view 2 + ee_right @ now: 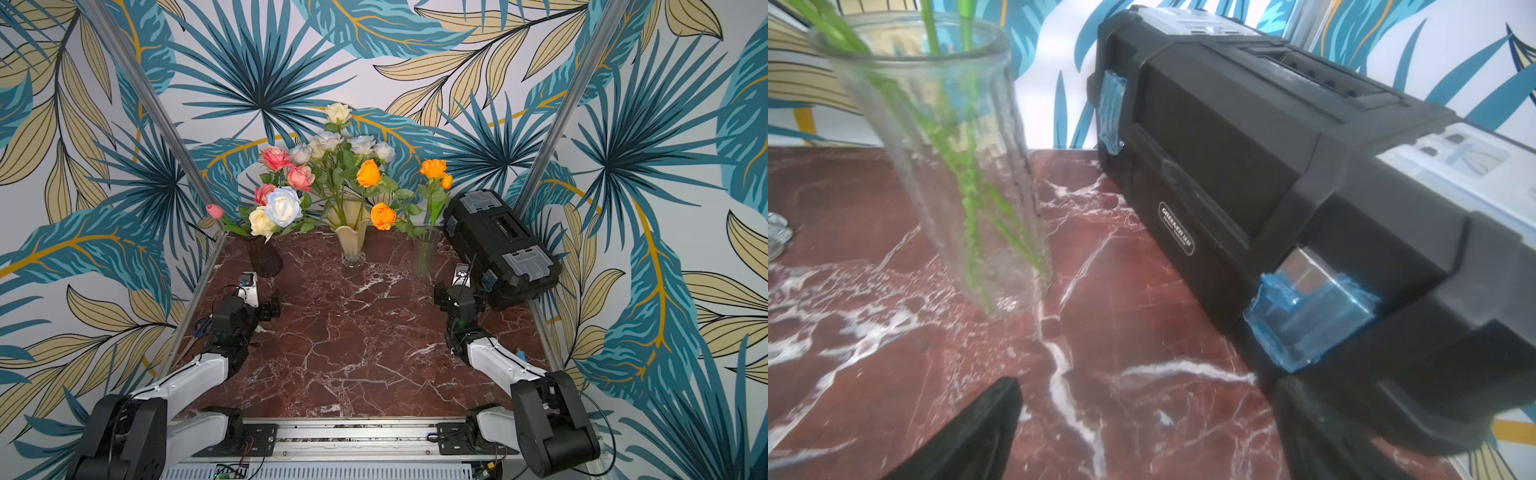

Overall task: Arrange the flowers in different vases according to their variety
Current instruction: Reset both arms

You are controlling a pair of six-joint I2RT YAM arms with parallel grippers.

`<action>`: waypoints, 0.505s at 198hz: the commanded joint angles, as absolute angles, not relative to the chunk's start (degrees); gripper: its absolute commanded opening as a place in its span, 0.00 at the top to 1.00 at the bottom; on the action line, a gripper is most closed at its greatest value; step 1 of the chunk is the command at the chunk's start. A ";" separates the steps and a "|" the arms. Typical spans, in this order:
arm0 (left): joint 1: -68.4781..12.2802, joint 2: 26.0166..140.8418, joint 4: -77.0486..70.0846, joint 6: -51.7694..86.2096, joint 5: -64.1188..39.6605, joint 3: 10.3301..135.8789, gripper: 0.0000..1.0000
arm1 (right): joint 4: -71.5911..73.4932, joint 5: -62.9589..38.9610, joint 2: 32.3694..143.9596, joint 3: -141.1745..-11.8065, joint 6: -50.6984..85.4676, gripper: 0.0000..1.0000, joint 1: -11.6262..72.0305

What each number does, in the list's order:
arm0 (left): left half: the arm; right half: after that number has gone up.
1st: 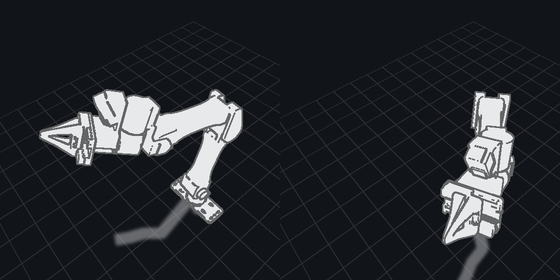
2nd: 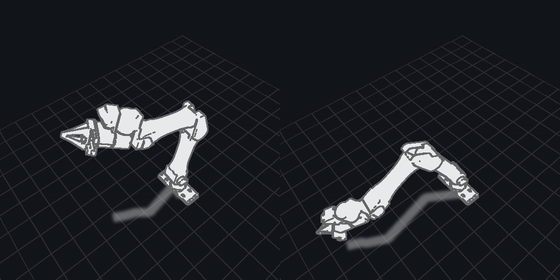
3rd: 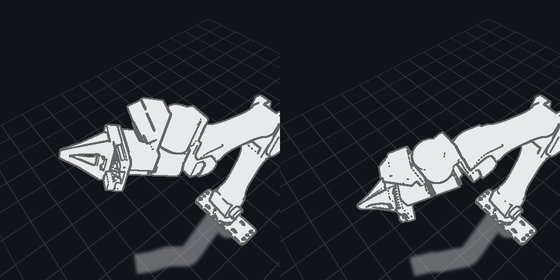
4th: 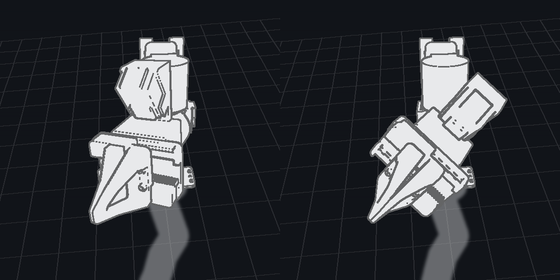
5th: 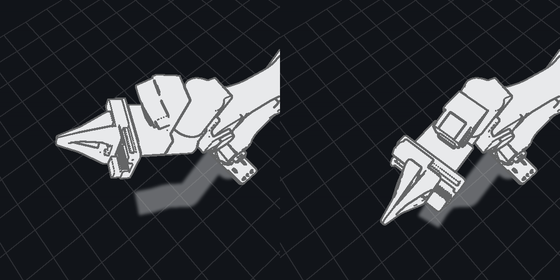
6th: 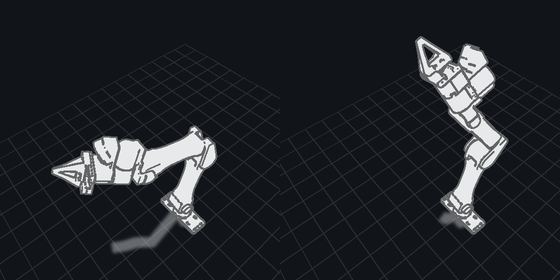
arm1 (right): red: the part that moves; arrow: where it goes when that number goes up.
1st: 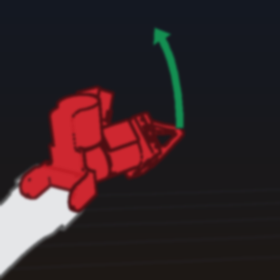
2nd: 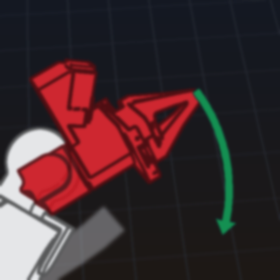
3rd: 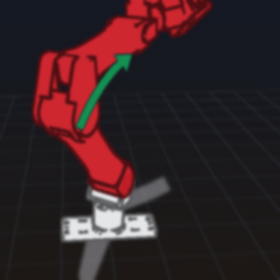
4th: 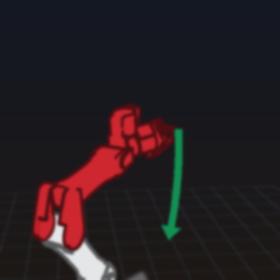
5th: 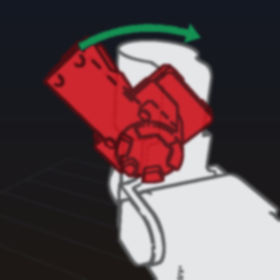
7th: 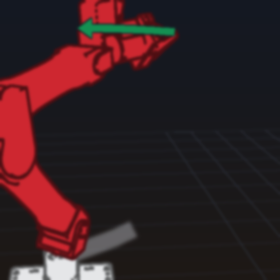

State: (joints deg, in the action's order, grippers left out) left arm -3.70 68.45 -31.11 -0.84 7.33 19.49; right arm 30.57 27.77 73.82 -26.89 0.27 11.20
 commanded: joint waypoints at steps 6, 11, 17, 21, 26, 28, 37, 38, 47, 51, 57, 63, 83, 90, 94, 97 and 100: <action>-1.46 73.79 -40.28 -0.94 2.44 19.60 0.00 | 41.23 26.19 78.89 -25.13 -0.57 0.00 8.86; -1.27 74.81 -40.65 -0.92 2.02 20.17 0.00 | 41.79 26.23 79.93 -25.22 -0.07 0.00 8.48; -1.06 75.98 -41.32 -1.09 1.49 20.80 0.00 | 42.98 25.59 81.02 -24.93 0.31 0.00 8.05; -0.90 76.99 -42.33 -1.14 1.27 20.95 0.00 | 44.18 25.21 81.81 -24.57 0.47 0.01 7.91; -0.71 78.23 -43.50 -1.00 0.97 21.00 0.00 | 46.29 25.23 82.96 -23.94 0.57 0.00 7.78; -0.62 78.71 -44.01 -1.04 0.77 21.00 0.00 | 47.59 25.16 83.45 -23.54 0.63 0.00 7.75; -0.53 81.04 -46.28 -1.02 0.66 20.92 0.00 | 51.94 24.25 84.79 -21.85 0.81 0.00 6.94; -0.53 81.26 -46.43 -1.04 0.68 20.96 0.00 | 51.94 24.08 84.76 -21.78 1.07 0.00 6.81; -0.28 82.72 -47.11 -0.85 0.70 21.30 0.00 | 52.49 22.50 85.00 -20.98 2.44 0.01 5.86; -0.19 83.55 -47.65 -0.60 0.87 21.35 0.00 | 54.07 21.64 85.85 -20.49 2.39 0.00 5.52; -0.02 84.66 -48.65 -0.29 1.05 21.36 0.00 | 57.15 20.34 87.42 -20.14 1.46 0.00 5.21; -0.08 85.37 -48.99 -0.34 0.91 21.48 0.00 | 57.09 19.20 87.80 -20.48 0.56 0.00 5.19; -0.11 86.63 -48.92 -0.83 0.01 22.06 0.00 | 52.14 18.38 86.68 -22.08 1.39 0.01 5.10; -0.13 86.73 -49.17 -0.88 -0.08 21.98 0.00 | 52.81 18.48 86.88 -21.89 1.08 0.00 5.10; -0.10 86.71 -49.05 -0.92 -0.22 21.97 0.00 | 52.50 18.61 86.57 -21.80 1.27 0.00 5.10; -0.13 86.69 -49.14 -0.96 -0.26 21.97 0.00 | 52.02 18.68 86.28 -21.75 1.42 0.01 5.11; -0.09 86.67 -49.26 -1.01 -0.39 21.97 0.00 | 51.89 18.78 86.19 -21.71 1.54 0.00 5.10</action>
